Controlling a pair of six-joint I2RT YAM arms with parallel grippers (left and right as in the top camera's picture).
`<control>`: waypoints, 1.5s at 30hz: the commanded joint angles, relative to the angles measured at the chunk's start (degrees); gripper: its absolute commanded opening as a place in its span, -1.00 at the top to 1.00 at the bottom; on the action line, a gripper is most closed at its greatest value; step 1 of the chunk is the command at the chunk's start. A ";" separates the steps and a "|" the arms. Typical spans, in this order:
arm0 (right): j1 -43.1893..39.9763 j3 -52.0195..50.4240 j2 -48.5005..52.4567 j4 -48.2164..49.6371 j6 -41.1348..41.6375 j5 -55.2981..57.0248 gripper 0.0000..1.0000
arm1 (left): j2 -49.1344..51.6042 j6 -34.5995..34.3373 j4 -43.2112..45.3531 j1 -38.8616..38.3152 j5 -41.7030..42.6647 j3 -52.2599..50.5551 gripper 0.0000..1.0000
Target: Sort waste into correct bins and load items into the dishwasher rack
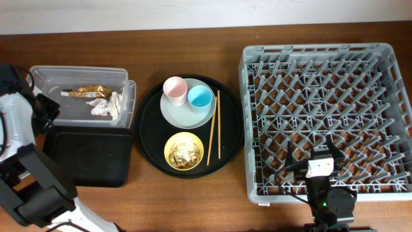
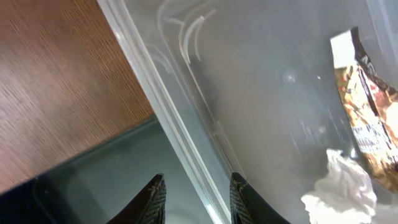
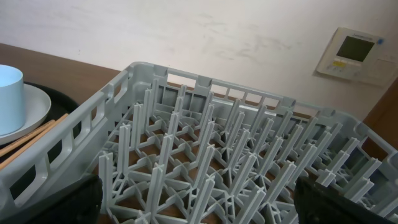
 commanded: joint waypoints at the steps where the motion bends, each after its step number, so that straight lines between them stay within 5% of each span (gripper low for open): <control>1: 0.33 -0.31 -0.33 -0.37 -0.37 -0.09 -0.97 | -0.13 -0.70 -1.25 -0.11 5.90 -0.04 0.34; 14: 0.33 -0.31 -0.33 -0.37 -0.37 -0.09 -0.98 | -0.13 -0.74 -3.52 -4.72 8.79 -0.04 0.36; 19: 0.33 -0.31 -0.33 -0.37 -0.37 -0.09 -0.97 | -0.13 -0.72 -4.00 -4.81 13.62 -0.04 0.56; 37: 0.33 -0.31 -0.33 -0.37 -0.37 -0.09 -0.97 | -0.13 -0.68 -5.51 -4.81 20.74 -0.02 0.53; 38: 0.33 -0.31 -0.33 -0.37 -0.37 -0.09 -0.97 | -0.13 -0.66 -5.51 -4.81 20.70 -0.02 0.49; 40: 0.33 -0.31 -0.33 -0.37 -0.37 -0.09 -0.97 | -0.15 -0.46 -5.42 -4.72 20.70 0.00 0.03; 42: 0.33 -0.31 -0.33 -0.37 -0.37 -0.11 -0.97 | -0.22 -0.35 -5.66 -4.35 20.70 1.01 -0.09; 45: 0.33 -0.31 -0.33 -0.37 -0.37 -0.09 -0.97 | -0.22 3.69 -10.34 -3.76 20.65 8.81 -0.62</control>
